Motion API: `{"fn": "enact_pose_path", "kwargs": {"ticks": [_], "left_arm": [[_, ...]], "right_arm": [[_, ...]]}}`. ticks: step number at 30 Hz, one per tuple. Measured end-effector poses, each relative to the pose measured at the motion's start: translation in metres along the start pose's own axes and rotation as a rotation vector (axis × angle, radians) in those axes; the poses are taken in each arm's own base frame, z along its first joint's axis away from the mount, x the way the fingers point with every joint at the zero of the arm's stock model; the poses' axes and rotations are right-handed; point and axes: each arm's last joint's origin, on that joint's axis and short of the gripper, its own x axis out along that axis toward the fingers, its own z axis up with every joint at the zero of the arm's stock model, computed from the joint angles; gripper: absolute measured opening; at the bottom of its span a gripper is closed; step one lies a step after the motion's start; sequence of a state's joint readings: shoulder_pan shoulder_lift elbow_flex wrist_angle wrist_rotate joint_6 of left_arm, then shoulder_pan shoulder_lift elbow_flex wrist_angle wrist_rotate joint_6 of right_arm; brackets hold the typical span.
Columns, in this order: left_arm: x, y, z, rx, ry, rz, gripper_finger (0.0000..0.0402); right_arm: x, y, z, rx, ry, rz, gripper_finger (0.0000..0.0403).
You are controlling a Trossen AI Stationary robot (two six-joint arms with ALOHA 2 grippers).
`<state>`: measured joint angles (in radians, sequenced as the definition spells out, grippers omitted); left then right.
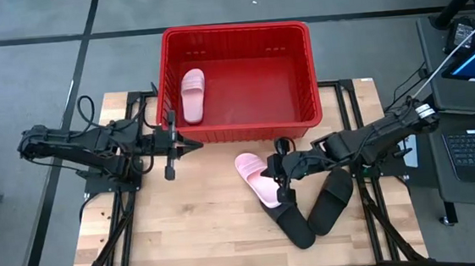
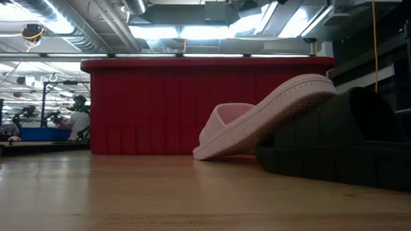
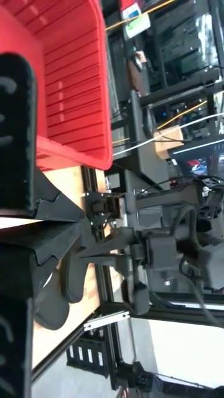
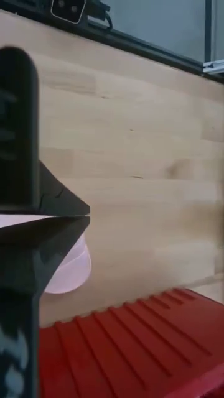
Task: Pick and place slides into bin
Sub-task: Put the pink slide into the red bin
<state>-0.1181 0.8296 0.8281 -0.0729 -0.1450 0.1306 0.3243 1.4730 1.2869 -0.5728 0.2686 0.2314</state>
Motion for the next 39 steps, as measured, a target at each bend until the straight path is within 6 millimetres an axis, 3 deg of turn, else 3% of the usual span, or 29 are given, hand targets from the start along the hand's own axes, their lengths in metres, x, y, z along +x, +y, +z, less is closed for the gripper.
{"fn": "enact_pose_path", "kwargs": {"ticks": [6, 18, 27, 39], "left_arm": [[0.001, 0.000, -0.002, -0.011, 0.018, -0.003, 0.0006], [0.001, -0.001, -0.007, 0.023, 0.070, -0.008, 0.0009], [0.000, 0.001, -0.012, 0.034, 0.125, 0.054, 0.0014], [0.000, 0.001, -0.012, 0.035, 0.126, 0.068, 0.0015]], "right_arm": [[0.026, 0.004, -0.009, -0.050, 0.077, -0.064, 0.0045], [0.080, 0.006, -0.032, -0.136, 0.237, -0.174, 0.0141], [0.099, 0.003, -0.041, -0.222, 0.292, -0.223, 0.0185], [0.110, -0.016, -0.043, -0.221, 0.333, -0.257, 0.0181]]}}
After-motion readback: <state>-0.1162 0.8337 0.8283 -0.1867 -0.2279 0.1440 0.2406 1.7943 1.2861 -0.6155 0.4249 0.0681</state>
